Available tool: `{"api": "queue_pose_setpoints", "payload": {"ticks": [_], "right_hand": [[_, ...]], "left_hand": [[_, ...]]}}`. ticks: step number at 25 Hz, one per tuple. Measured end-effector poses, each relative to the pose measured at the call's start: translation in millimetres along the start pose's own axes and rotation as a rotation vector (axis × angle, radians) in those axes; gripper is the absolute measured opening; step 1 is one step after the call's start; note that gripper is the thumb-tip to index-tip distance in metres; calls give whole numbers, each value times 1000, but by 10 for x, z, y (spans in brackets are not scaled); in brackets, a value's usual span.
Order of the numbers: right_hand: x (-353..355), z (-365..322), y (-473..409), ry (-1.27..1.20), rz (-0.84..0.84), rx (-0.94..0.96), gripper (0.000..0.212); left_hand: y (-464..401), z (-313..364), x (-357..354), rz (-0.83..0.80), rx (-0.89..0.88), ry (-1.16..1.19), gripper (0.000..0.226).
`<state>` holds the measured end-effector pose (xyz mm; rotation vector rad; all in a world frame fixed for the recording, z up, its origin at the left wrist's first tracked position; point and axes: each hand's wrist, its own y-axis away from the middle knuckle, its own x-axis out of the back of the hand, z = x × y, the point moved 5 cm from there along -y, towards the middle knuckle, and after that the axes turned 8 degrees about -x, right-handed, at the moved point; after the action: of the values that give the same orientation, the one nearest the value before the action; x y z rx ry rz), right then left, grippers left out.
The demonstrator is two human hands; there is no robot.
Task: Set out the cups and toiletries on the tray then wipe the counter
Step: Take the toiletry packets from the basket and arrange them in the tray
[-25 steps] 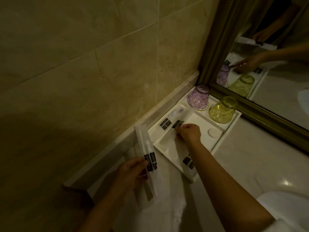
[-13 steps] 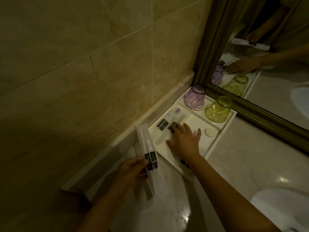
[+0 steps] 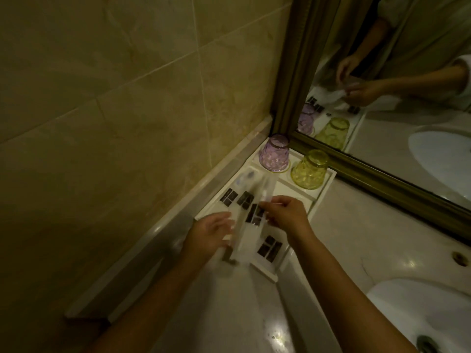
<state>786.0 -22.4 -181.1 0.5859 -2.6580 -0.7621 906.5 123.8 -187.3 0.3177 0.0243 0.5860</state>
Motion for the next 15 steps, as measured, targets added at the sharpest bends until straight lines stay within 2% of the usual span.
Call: {"api": "queue_pose_setpoints", "payload": {"ticks": [2,4,8,10,13,15], "right_hand": [[125,-28,-229,31,123,-34,18],[149,-46,-379,85,189,-21,23],[78,21,-553,151,242,-20,30],[25,69,-593,171,255,-26,20],[-33,103,-556,225,257,14,49],[-36,93,-482,376,288,82,58]], "left_hand": [[-60,44,52,42,-209,-346,37],[-36,56,60,1,-438,-690,47],[14,-173,-14,-166,-556,-1251,59],[22,-286,-61,-243,-562,-1338,60],[5,-394,-112,-305,-556,-1391,63],[-13,-425,-152,-338,-554,-1404,66]]}}
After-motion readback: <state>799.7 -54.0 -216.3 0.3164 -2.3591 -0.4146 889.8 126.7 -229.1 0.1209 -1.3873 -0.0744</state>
